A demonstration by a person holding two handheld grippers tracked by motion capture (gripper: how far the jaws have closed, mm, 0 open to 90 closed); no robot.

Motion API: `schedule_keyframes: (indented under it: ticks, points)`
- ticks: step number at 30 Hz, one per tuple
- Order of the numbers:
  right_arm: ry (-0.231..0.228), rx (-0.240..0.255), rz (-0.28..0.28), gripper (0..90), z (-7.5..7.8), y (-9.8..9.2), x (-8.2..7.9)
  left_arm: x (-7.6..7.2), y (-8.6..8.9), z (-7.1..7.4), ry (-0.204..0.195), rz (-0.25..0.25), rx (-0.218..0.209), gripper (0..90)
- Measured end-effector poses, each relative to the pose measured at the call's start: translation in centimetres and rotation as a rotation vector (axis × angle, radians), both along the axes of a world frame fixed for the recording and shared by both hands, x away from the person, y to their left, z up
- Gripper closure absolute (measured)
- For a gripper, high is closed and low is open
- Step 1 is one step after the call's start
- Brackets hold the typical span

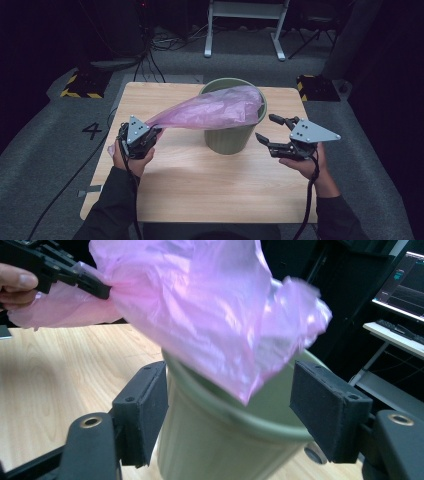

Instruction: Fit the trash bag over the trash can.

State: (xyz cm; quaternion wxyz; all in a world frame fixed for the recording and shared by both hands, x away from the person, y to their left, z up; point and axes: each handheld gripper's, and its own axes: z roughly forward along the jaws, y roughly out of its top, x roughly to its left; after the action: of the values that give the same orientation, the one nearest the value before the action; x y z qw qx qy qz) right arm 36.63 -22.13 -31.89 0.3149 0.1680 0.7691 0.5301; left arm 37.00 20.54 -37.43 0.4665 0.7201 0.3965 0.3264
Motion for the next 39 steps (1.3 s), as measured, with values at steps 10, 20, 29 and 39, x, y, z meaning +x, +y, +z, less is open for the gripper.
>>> schedule_keyframes:
  ticks: [10,20,29,39]
  points:
    - [0.0,-0.029,0.003,51.9,0.8,2.4,2.9,0.5,-0.4,0.0,-0.012,-0.01,0.005,89.8]
    - [0.108,-0.027,0.061,86.2,0.3,3.2,7.0,0.1,-0.2,0.0,-0.039,-0.039,-0.053,89.8]
    - [0.189,-0.133,0.007,84.5,0.1,5.0,9.2,-0.1,-0.4,-0.1,-0.061,-0.033,-0.062,89.7]
    - [0.241,-0.139,0.029,38.0,0.2,4.4,8.4,-0.3,1.0,0.1,-0.074,0.022,-0.054,89.7]
